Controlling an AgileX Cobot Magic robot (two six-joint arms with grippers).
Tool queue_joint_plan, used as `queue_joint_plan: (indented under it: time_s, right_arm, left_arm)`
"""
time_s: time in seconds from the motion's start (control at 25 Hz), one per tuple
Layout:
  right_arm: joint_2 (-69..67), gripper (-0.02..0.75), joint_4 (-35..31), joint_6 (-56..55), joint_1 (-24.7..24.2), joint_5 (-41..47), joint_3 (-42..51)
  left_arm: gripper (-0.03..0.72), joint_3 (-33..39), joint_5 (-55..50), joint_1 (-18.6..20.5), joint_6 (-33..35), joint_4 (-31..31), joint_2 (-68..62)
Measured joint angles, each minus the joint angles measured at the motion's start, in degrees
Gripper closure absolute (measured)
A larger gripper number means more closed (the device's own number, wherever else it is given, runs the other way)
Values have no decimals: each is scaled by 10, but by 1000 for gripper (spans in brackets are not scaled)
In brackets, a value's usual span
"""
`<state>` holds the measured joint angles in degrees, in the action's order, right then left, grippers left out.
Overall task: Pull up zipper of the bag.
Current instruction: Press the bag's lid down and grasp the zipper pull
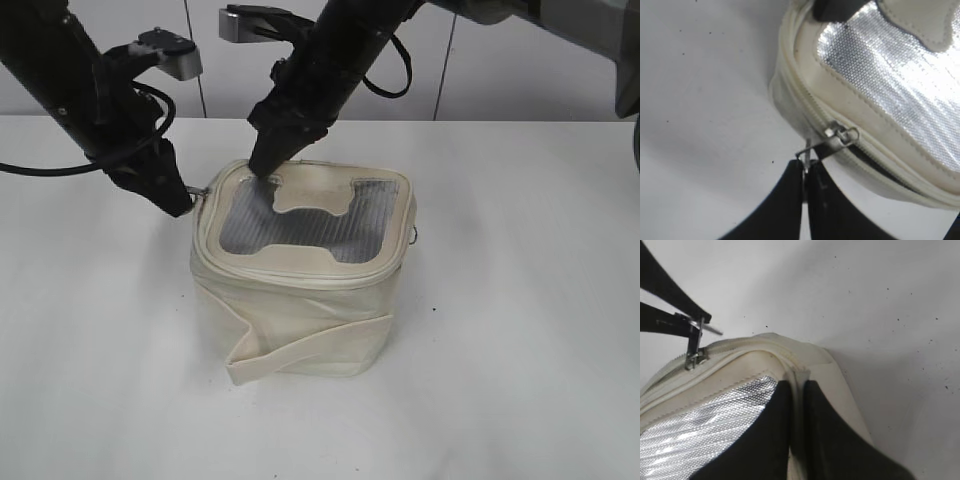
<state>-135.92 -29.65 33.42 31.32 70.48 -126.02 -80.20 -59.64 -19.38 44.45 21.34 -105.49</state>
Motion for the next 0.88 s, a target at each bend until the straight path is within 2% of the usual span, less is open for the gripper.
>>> queue_joint_plan:
  time_s: [0.04, 0.12, 0.28, 0.52, 0.88]
  right_arm:
    - [0, 691, 1, 0, 0, 0, 0]
    - [0, 691, 1, 0, 0, 0, 0]
    - [0, 691, 1, 0, 0, 0, 0]
    - [0, 691, 1, -3, 0, 0, 0]
    - [0, 691, 1, -7, 0, 0, 0]
  left_arm:
    - [668, 0, -4, 0, 0, 3, 0]
    - [691, 0, -15, 0, 0, 4, 0]
    - [691, 0, -40, 0, -1, 5, 0]
    - [691, 0, -85, 0, -39, 7, 0]
    - [691, 1, -92, -8, -79, 2, 14]
